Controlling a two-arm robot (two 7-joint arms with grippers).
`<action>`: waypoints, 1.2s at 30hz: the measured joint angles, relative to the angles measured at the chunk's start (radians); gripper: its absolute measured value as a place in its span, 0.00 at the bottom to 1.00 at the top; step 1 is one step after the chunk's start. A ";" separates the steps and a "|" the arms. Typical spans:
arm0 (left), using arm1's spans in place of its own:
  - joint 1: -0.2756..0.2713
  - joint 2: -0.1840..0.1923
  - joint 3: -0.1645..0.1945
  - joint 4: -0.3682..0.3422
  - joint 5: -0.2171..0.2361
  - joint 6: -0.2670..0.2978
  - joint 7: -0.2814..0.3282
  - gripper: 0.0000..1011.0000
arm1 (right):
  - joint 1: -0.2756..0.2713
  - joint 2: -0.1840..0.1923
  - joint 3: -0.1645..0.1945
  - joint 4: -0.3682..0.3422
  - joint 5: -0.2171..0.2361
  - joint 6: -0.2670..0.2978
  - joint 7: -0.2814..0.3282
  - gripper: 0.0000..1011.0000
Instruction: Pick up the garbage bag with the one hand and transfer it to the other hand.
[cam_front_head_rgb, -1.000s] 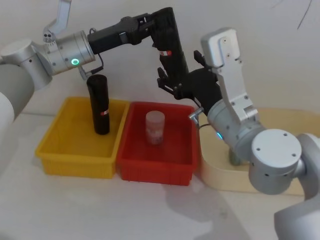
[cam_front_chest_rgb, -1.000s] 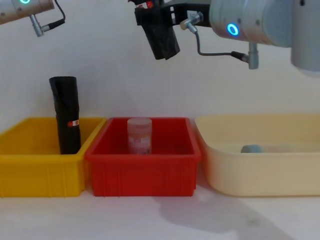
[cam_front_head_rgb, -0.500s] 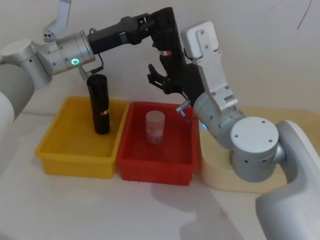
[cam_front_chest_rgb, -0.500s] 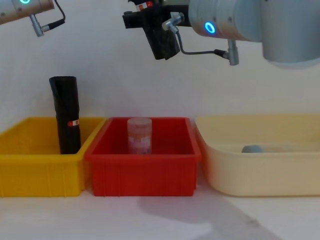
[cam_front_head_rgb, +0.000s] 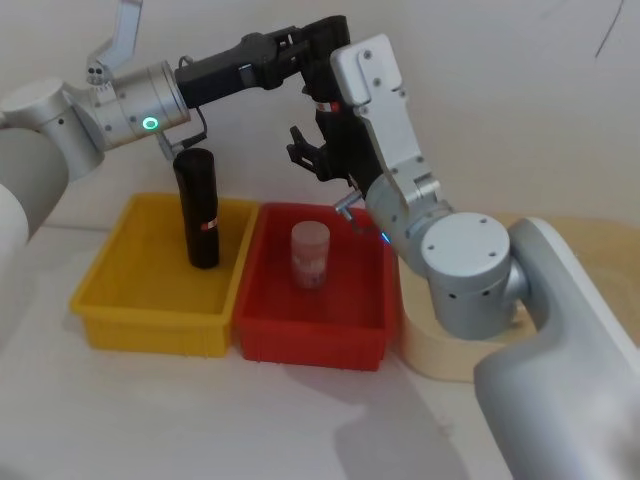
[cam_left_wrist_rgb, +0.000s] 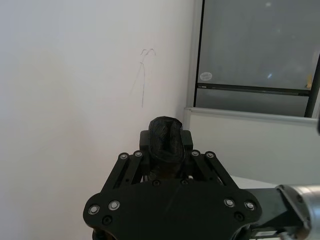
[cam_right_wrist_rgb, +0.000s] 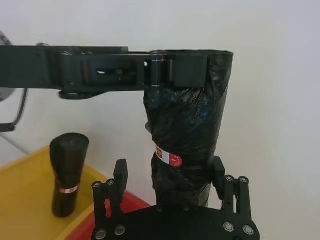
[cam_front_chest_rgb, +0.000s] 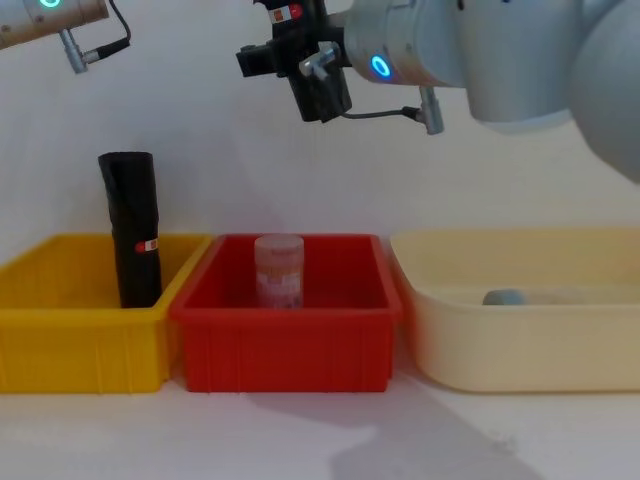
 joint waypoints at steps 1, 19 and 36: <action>0.000 0.000 0.000 0.000 0.000 0.000 0.000 0.33 | 0.008 -0.007 0.002 0.019 -0.004 0.000 -0.008 0.99; 0.000 0.000 0.000 0.000 0.000 0.000 0.000 0.33 | 0.087 -0.078 0.044 0.180 -0.022 -0.008 -0.091 0.88; 0.000 0.000 0.000 0.000 0.000 0.000 0.000 0.33 | 0.109 -0.098 0.057 0.225 -0.026 -0.012 -0.114 0.52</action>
